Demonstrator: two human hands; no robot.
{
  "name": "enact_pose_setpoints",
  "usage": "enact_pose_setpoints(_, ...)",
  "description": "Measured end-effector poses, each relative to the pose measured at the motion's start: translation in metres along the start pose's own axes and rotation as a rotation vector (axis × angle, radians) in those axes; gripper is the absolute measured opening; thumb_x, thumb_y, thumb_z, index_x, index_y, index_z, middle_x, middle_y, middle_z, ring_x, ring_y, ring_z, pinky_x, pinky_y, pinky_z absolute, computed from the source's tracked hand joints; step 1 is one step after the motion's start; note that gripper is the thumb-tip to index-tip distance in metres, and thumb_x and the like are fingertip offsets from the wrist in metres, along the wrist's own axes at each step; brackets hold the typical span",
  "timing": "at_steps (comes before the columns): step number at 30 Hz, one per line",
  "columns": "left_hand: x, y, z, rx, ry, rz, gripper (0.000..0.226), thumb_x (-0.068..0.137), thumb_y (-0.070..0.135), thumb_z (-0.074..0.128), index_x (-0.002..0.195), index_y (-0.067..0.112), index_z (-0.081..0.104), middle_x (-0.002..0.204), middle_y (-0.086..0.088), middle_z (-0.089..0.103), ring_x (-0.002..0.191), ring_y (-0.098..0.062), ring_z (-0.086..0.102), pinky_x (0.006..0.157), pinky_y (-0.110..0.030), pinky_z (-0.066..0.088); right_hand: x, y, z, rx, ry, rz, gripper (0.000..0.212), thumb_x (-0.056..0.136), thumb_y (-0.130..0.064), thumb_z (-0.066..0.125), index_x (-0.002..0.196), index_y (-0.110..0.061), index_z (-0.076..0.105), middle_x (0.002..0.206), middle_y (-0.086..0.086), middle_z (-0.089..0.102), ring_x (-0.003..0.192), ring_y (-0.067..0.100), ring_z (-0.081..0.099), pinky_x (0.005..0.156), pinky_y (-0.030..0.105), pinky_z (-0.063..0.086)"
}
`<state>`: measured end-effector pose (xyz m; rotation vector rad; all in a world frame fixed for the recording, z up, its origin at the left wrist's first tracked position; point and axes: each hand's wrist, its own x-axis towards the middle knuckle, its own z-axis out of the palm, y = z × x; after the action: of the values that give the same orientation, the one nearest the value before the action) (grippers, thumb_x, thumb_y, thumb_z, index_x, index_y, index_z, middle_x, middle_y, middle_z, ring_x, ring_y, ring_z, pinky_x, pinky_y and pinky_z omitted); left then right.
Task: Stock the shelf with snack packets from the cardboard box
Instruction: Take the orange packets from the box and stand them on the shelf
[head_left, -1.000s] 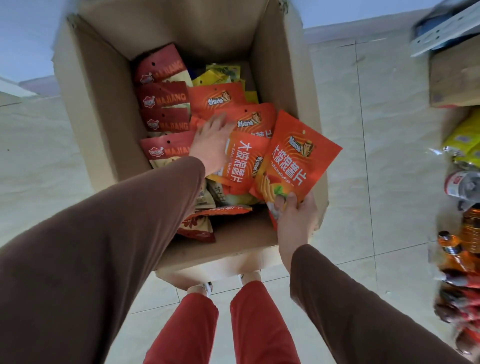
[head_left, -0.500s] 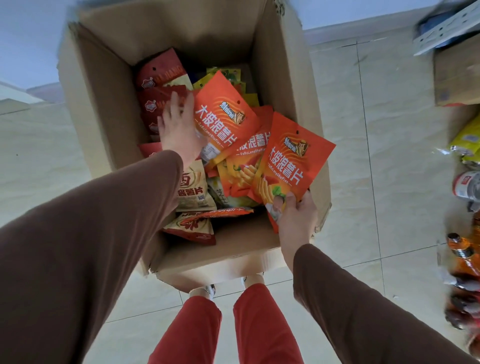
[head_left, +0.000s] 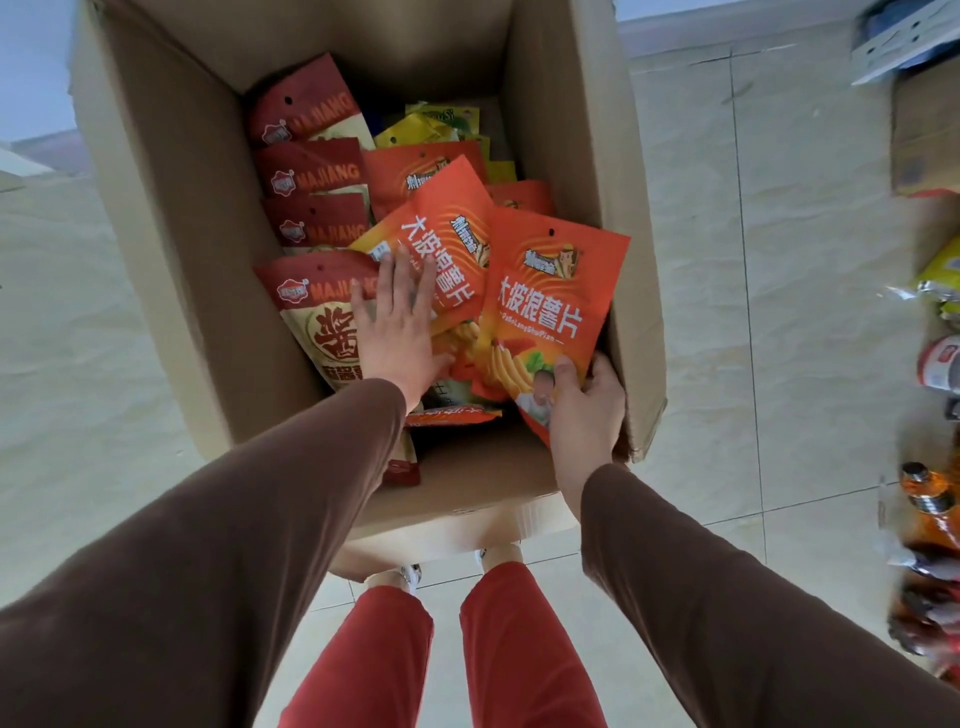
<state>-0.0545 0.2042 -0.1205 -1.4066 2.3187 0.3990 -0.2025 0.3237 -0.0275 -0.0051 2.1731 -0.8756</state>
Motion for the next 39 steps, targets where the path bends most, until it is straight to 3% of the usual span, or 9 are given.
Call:
enact_pose_setpoints(5,0.026,-0.009,0.009,-0.003,-0.030,-0.055,0.132,0.072,0.058,0.081,0.157,0.034,-0.017,0.165,-0.017,-0.020,0.153,-0.034,-0.018,0.117,-0.068,0.010,0.015,-0.002,0.010,0.139,-0.159,0.132,0.035,0.100,-0.015,0.063,0.135,-0.013,0.060,0.116,0.005,0.071,0.071,-0.005,0.071,0.053,0.012,0.053)
enact_pose_setpoints(10,0.050,-0.011,0.014,0.127,-0.057,-0.024,0.108,0.081,0.056,0.070,0.159,0.014,0.008,0.168,-0.015,-0.004,0.155,-0.030,0.003,0.118,-0.065,0.018,0.028,0.008,0.029,-0.029,-0.342,0.237,0.015,0.095,-0.025,0.071,0.110,-0.025,0.070,0.113,0.003,0.073,0.106,0.029,0.071,0.084,0.048,0.062)
enact_pose_setpoints(14,0.056,-0.019,-0.003,-0.081,-0.075,0.064,0.088,0.089,0.021,0.056,0.160,0.020,0.004,0.164,-0.019,0.018,0.150,-0.036,0.022,0.117,-0.063,0.024,0.026,0.003,0.029,0.064,-0.211,0.206,0.012,0.098,-0.023,0.066,0.086,-0.021,0.069,0.093,0.003,0.074,0.084,0.020,0.074,0.074,0.034,0.064)
enact_pose_setpoints(18,0.046,-0.032,-0.044,-0.492,-0.075,0.029,0.071,0.089,0.014,0.049,0.153,0.030,0.023,0.130,-0.019,0.059,0.112,-0.043,0.058,0.096,-0.052,0.050,-0.001,-0.014,0.006,0.102,-0.138,0.118,0.014,0.099,-0.028,0.064,0.086,-0.026,0.070,0.088,-0.002,0.075,0.078,0.014,0.074,0.078,0.036,0.063)
enact_pose_setpoints(23,0.002,-0.019,-0.153,-1.188,-0.177,-0.246,0.047,0.099,0.007,0.048,0.141,0.026,0.041,0.119,-0.009,0.062,0.093,-0.021,0.068,0.077,-0.029,0.059,-0.060,-0.075,-0.049,0.169,-0.056,0.027,0.021,0.099,-0.028,0.064,0.078,-0.029,0.067,0.071,-0.007,0.065,0.070,0.016,0.063,0.073,0.034,0.050)
enact_pose_setpoints(29,-0.085,0.013,-0.323,-1.765,-0.431,-0.304,0.046,0.097,0.006,0.055,0.138,0.025,0.052,0.128,-0.011,0.068,0.112,-0.029,0.069,0.099,-0.049,0.054,-0.144,-0.187,-0.156,0.316,-0.033,-0.009,0.021,0.101,-0.023,0.061,0.084,-0.012,0.060,0.065,0.003,0.053,0.055,0.013,0.052,0.056,0.021,0.048)
enact_pose_setpoints(33,-0.145,0.049,-0.445,-1.854,-0.485,-0.158,0.042,0.094,0.014,0.061,0.136,0.019,0.057,0.125,-0.012,0.070,0.110,-0.030,0.070,0.096,-0.048,0.054,-0.205,-0.260,-0.254,0.465,0.012,-0.093,0.025,0.100,-0.025,0.063,0.078,-0.014,0.061,0.058,0.001,0.054,0.047,0.011,0.051,0.049,0.022,0.044)
enact_pose_setpoints(37,-0.195,0.108,-0.558,-1.724,-0.529,0.106,0.059,0.086,0.038,0.076,0.139,0.023,0.054,0.129,-0.008,0.069,0.117,-0.032,0.067,0.101,-0.053,0.050,-0.254,-0.308,-0.358,0.503,0.029,-0.181,0.023,0.099,-0.030,0.065,0.082,-0.014,0.061,0.060,0.002,0.056,0.048,0.013,0.052,0.044,0.022,0.041)
enact_pose_setpoints(39,-0.215,0.147,-0.603,-1.633,-0.553,0.256,0.048,0.093,0.039,0.068,0.136,0.024,0.055,0.126,-0.006,0.070,0.114,-0.031,0.069,0.096,-0.050,0.054,-0.272,-0.327,-0.409,0.516,0.054,-0.211,0.023,0.096,-0.033,0.068,0.086,-0.013,0.062,0.062,0.003,0.057,0.052,0.016,0.053,0.051,0.027,0.042)
